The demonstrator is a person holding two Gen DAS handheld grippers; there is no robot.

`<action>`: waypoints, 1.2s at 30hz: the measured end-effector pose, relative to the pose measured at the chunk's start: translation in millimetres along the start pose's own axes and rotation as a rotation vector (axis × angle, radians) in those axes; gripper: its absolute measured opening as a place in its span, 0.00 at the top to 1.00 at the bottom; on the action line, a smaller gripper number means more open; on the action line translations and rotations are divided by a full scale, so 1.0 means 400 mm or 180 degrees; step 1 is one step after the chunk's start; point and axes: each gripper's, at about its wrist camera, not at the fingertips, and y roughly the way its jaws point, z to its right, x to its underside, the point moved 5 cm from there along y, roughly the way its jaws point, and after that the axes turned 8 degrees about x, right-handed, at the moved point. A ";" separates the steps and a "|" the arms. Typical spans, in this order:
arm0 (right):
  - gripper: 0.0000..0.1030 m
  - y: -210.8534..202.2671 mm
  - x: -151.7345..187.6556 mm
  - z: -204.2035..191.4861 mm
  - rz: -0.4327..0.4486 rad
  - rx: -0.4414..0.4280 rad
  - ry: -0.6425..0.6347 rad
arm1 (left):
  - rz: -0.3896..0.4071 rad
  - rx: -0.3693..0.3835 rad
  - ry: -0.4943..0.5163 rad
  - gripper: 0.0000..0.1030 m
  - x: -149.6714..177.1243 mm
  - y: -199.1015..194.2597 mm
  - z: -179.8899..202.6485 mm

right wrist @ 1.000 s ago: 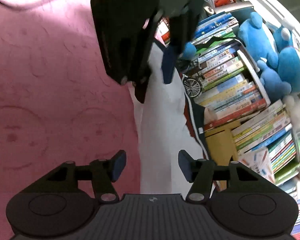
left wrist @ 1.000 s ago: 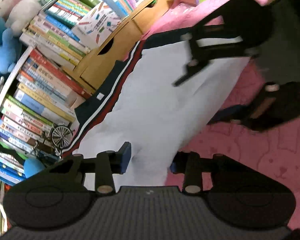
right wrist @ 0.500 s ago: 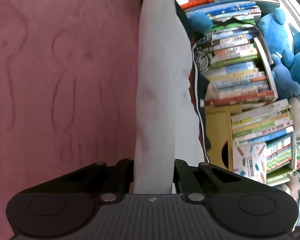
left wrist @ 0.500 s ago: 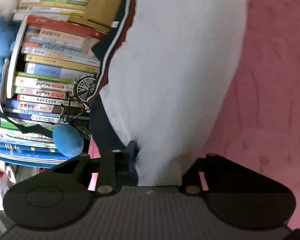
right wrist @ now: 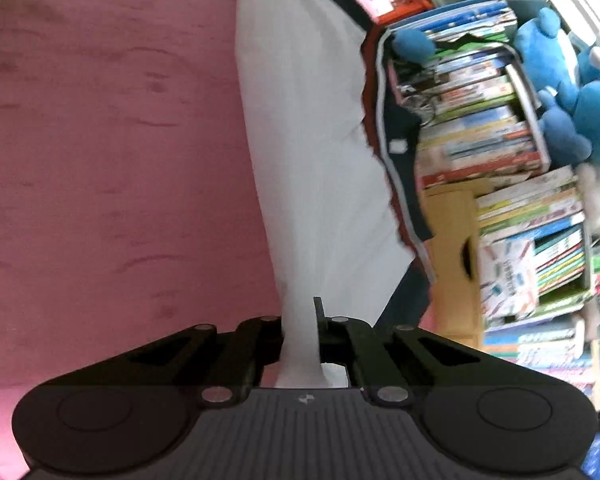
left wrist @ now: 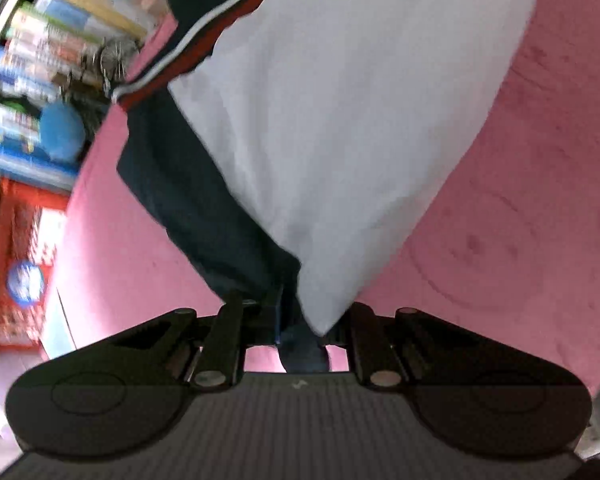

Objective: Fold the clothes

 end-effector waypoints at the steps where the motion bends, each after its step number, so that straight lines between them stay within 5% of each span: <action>1: 0.95 -0.016 0.006 -0.017 -0.0019 -0.0059 0.0007 | -0.0018 0.0003 -0.0023 0.88 0.014 -0.004 0.010; 8: 0.91 -0.069 0.042 -0.101 -0.0243 -0.0266 0.0040 | -0.0149 0.0031 -0.0225 0.88 0.080 -0.008 0.008; 13: 0.87 -0.091 0.100 -0.118 -0.0392 -0.0277 0.0107 | -0.0470 -0.0075 -0.0568 0.89 0.160 0.013 -0.045; 15: 0.77 -0.109 0.107 -0.106 -0.0437 -0.0293 0.0171 | -0.0606 -0.0064 -0.0738 0.88 0.195 0.012 -0.062; 17: 0.36 -0.130 0.100 -0.071 -0.0604 -0.0358 0.0378 | -0.0630 0.0007 -0.1013 0.84 0.219 -0.011 -0.081; 19: 0.24 -0.160 0.096 -0.021 -0.0690 -0.0448 0.0790 | -0.0481 0.0048 -0.1324 0.84 0.220 -0.056 -0.104; 24: 0.25 -0.186 0.081 0.122 -0.0826 -0.0508 0.2012 | 0.0392 0.0325 -0.2052 0.72 0.087 -0.188 -0.146; 29: 0.40 -0.042 -0.029 0.229 -0.0562 -0.0359 0.3042 | 0.1167 0.0658 -0.2240 0.69 -0.143 -0.216 -0.111; 33: 0.52 0.112 -0.128 0.262 -0.0416 -0.0402 0.3522 | 0.1190 0.0478 -0.2081 0.69 -0.290 -0.114 -0.092; 36: 0.55 0.224 -0.119 0.273 -0.0524 -0.0327 0.3593 | 0.0904 0.0180 -0.2141 0.68 -0.283 -0.007 -0.137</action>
